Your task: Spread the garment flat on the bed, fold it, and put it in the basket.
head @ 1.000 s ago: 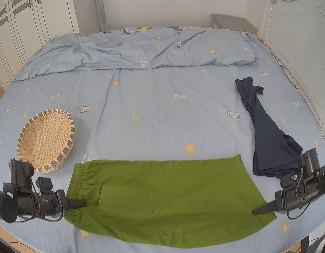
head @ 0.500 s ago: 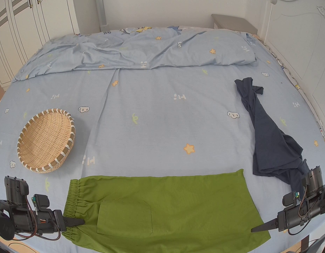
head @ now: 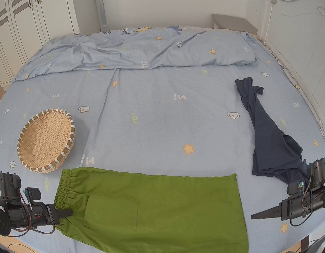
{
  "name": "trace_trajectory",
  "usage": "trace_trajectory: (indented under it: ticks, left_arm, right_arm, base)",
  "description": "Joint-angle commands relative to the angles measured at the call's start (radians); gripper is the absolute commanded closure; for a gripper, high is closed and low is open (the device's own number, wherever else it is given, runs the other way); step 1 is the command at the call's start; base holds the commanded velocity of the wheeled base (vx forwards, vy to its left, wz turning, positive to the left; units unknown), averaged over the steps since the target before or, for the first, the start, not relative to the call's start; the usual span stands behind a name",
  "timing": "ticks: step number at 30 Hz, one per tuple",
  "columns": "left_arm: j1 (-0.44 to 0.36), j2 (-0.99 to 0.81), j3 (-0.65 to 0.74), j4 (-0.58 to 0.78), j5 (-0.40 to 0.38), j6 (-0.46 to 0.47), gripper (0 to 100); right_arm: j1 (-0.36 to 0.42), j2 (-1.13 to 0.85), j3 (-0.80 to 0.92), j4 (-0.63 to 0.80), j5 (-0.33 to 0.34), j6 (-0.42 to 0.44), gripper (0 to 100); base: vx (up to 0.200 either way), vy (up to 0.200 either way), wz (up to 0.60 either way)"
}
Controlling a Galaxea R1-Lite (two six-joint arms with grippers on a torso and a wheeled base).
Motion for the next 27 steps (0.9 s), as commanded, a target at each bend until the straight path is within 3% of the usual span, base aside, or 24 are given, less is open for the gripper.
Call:
trace_trajectory:
  ticks: [1,7,13,17,22,26,27]
  left_arm:
    - [0.073,-0.059,-0.067,0.054,0.048,0.081,100]
    - [0.057,-0.134,-0.176,0.212,0.077,0.105,100]
    - [0.008,-0.240,-0.455,0.582,0.094,0.107,100]
    - [-0.091,-0.261,-0.608,0.772,0.140,0.107,100]
    - [-0.228,-0.256,-0.653,0.798,0.224,0.101,100]
    - [-0.403,-0.253,-0.662,0.798,0.342,0.071,100]
    - [-0.403,-0.253,-0.662,0.798,0.342,0.071,100]
  right_arm:
    - [-0.006,-0.094,-0.094,0.001,-0.007,0.028,0]
    - [0.032,-0.108,-0.196,0.003,-0.057,0.079,0]
    - [0.046,-0.106,-0.314,0.034,-0.100,0.079,0]
    - [0.046,-0.102,-0.388,0.080,-0.100,0.077,0]
    - [0.046,-0.106,-0.388,0.093,-0.100,0.077,0]
    - [0.044,-0.108,-0.383,0.098,-0.102,0.079,0]
    - [0.044,-0.108,-0.383,0.098,-0.102,0.079,0]
  base:
    - [0.000,0.000,0.00]
    - [0.000,0.000,0.00]
    - [0.000,0.000,0.00]
    - [0.000,0.000,0.00]
    - [0.000,0.000,0.00]
    - [0.000,0.000,0.00]
    - [0.000,0.000,0.00]
